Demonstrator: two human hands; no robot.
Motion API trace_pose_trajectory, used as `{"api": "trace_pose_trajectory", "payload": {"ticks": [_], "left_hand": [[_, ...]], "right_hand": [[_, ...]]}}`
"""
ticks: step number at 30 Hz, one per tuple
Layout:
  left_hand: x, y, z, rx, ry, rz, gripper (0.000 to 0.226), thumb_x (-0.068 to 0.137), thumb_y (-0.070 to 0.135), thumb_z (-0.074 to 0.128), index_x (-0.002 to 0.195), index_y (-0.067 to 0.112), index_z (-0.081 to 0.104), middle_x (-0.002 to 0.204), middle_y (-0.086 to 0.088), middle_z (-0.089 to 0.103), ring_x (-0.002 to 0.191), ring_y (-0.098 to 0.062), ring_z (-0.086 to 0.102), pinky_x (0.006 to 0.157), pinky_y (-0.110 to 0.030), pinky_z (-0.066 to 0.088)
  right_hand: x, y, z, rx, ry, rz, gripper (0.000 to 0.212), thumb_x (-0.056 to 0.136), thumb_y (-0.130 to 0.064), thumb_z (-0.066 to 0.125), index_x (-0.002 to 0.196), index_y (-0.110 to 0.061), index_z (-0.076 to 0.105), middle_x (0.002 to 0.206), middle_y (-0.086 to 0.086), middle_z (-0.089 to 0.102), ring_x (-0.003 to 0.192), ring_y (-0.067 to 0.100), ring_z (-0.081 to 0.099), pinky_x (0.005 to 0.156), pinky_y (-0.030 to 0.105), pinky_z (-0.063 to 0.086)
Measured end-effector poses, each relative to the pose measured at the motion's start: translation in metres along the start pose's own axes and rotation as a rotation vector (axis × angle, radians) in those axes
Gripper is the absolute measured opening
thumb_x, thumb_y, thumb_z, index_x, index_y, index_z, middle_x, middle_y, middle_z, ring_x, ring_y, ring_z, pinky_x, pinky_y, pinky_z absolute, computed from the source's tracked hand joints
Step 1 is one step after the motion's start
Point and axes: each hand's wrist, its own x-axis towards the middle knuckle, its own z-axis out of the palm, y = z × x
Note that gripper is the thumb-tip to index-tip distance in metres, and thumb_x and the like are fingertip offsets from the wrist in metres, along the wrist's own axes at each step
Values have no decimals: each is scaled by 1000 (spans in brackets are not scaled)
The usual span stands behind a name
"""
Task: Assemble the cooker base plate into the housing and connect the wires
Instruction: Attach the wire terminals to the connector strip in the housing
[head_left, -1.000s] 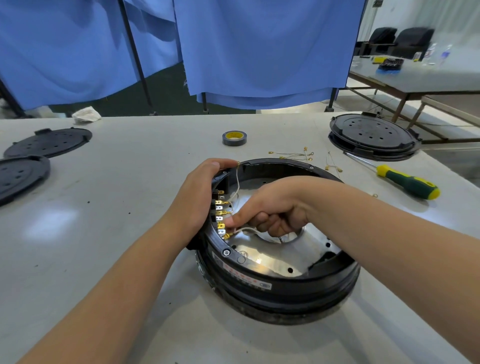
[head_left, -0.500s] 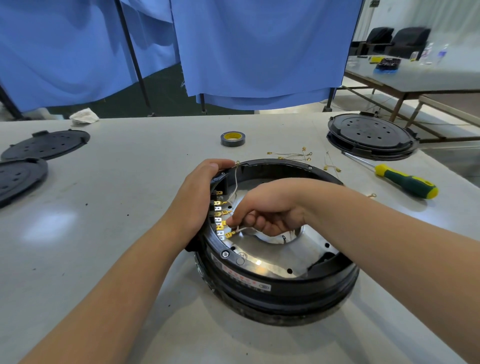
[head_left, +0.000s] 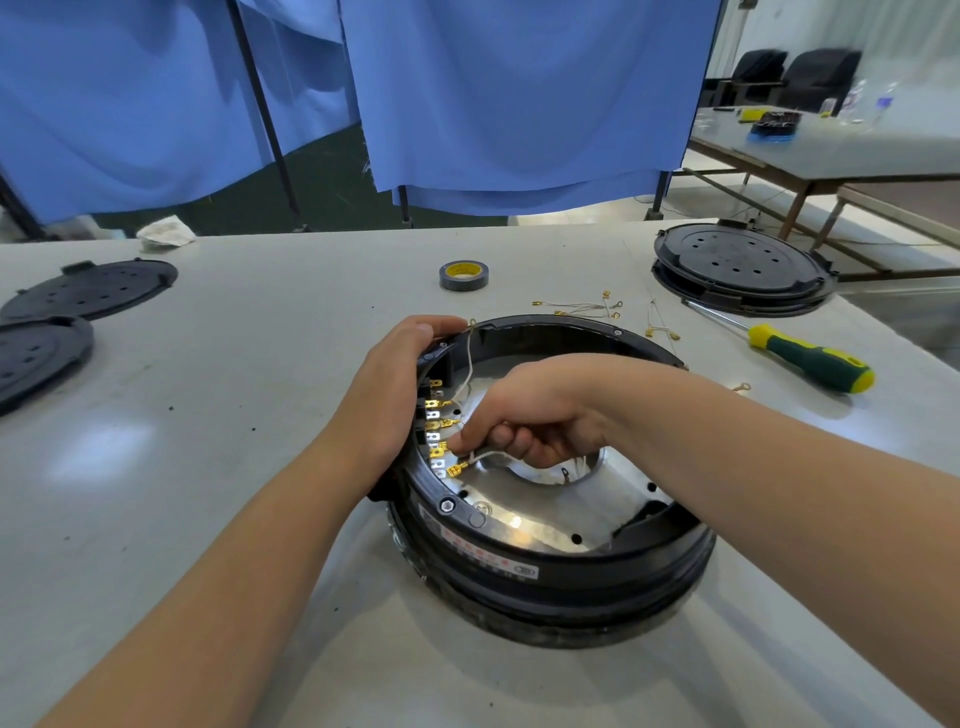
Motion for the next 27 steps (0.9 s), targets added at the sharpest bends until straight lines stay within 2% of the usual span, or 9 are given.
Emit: {"api": "trace_pose_trajectory", "payload": {"ticks": [13,18,22,27], "left_hand": [[-1,2,3,-16,16,-21,40,100,18,27,102,24,66,117,-2,67,114,-21,59,106,-47,42],[-1,4,4,-4,20,-21,40,100,17,27,105,22,66,116,-1,67,114,-19,59,105,-43,43],[-3,5,5,6,17,-14,40,100,17,26,106,22,65,115,1,66,113,-17,59,100,-34,45],[-2,5,4,15,12,-13,40,100,16,25,107,23,65,117,1,65,114,-17,58,103,-37,44]], "right_hand": [[2,1,3,22,-8,28,25,94,-24,58,70,-18,61,39,-11,35,29,3,27,34,7,24],[2,2,4,5,1,24,25,94,-26,59,71,-18,61,40,-10,35,31,4,26,35,8,23],[1,2,5,-1,13,6,27,95,-26,59,69,-18,61,40,-10,35,34,4,24,36,8,21],[0,2,5,-13,25,-1,27,94,-27,59,69,-18,61,40,-10,34,35,4,23,38,9,21]]}}
